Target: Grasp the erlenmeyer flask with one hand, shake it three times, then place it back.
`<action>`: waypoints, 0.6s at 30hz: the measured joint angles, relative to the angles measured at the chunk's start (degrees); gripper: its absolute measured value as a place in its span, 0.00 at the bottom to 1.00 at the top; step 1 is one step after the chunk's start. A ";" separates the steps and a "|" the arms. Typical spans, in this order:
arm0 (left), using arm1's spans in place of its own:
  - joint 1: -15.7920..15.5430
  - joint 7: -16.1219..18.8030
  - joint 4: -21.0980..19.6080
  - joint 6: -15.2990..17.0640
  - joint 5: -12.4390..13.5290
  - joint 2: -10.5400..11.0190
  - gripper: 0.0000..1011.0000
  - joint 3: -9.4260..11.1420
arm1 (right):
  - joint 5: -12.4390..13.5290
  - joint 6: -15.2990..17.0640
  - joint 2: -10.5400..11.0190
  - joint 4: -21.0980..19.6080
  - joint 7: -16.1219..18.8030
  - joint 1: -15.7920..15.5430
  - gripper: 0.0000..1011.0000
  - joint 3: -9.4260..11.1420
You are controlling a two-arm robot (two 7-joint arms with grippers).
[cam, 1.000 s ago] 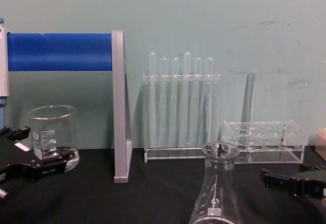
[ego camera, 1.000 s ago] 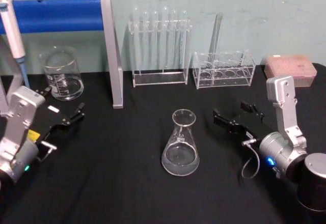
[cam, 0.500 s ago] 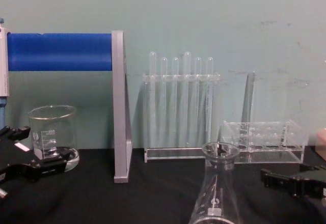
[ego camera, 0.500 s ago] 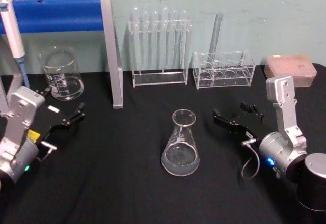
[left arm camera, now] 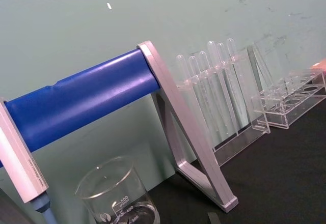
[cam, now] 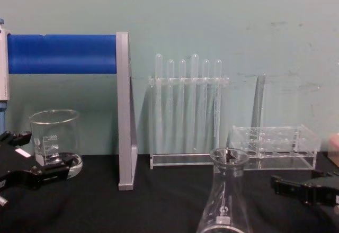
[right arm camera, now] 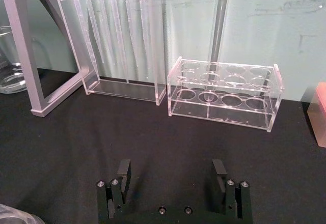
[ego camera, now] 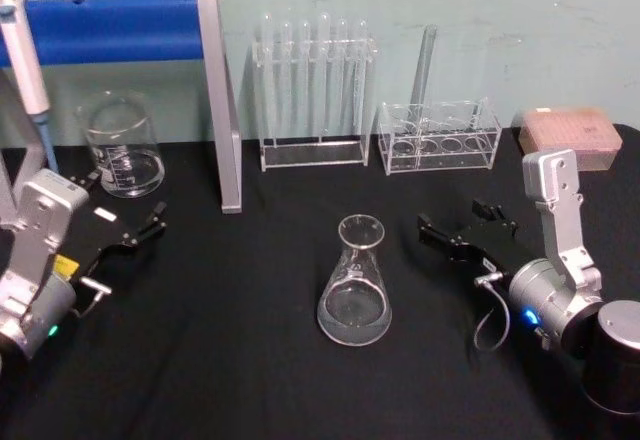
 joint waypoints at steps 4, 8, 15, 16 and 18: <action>0.00 0.00 0.00 0.00 0.00 0.00 0.99 0.00 | 0.02 -0.03 0.00 0.00 0.00 0.00 0.99 0.00; 0.00 0.00 0.00 0.00 0.00 0.00 0.99 0.00 | 0.03 -0.05 0.00 0.00 0.00 0.00 0.99 0.00; 0.00 0.00 0.00 0.00 0.00 0.00 0.99 0.00 | 0.07 -0.07 0.00 0.00 0.00 -0.01 0.99 0.00; 0.00 0.00 0.00 0.00 0.00 0.00 0.99 0.00 | 0.08 -0.07 0.00 0.00 0.00 0.00 0.99 0.00; 0.00 0.00 0.00 0.00 0.00 0.00 0.99 0.00 | 0.08 -0.07 0.00 0.00 0.00 0.00 0.99 0.00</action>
